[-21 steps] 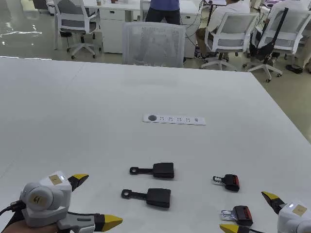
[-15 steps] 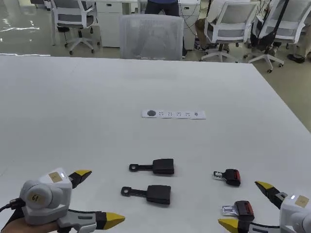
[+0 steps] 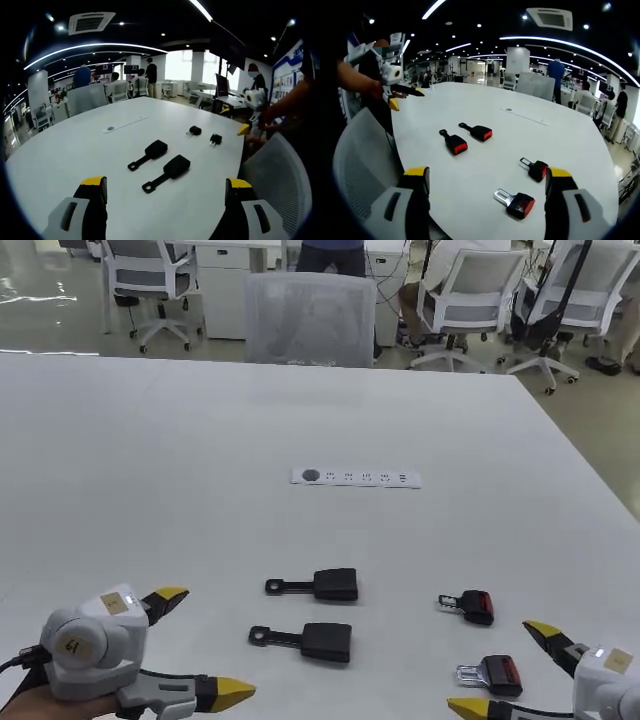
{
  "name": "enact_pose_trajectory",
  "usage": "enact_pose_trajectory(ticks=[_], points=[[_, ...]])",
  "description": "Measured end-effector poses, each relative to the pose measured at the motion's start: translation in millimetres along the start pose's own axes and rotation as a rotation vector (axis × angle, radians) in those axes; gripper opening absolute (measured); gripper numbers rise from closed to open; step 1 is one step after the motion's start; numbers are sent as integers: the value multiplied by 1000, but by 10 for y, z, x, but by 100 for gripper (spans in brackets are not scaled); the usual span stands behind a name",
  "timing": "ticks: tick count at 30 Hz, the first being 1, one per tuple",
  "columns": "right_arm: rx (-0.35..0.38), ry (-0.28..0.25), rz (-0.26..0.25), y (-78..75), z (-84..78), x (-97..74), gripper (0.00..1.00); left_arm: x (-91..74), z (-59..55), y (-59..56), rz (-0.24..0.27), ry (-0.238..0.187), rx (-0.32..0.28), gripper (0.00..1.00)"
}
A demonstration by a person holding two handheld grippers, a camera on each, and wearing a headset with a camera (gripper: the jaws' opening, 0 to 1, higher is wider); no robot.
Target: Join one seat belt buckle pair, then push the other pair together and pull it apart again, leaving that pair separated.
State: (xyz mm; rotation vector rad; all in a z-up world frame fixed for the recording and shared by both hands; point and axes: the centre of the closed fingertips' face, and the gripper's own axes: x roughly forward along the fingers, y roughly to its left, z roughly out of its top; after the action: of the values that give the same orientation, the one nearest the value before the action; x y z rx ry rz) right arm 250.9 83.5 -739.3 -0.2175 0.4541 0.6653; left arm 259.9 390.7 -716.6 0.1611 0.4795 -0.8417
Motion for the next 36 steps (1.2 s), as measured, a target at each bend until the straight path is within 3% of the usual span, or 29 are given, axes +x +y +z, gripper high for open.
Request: enact_pose_trajectory(ticks=[22,36], points=[[-4,5,3,-63,-18,-7,97,50,-1,6,-4,7,-1,100],[1,20,29,-165,-99,8,97,189,11,-21,2,35,-10,100]])
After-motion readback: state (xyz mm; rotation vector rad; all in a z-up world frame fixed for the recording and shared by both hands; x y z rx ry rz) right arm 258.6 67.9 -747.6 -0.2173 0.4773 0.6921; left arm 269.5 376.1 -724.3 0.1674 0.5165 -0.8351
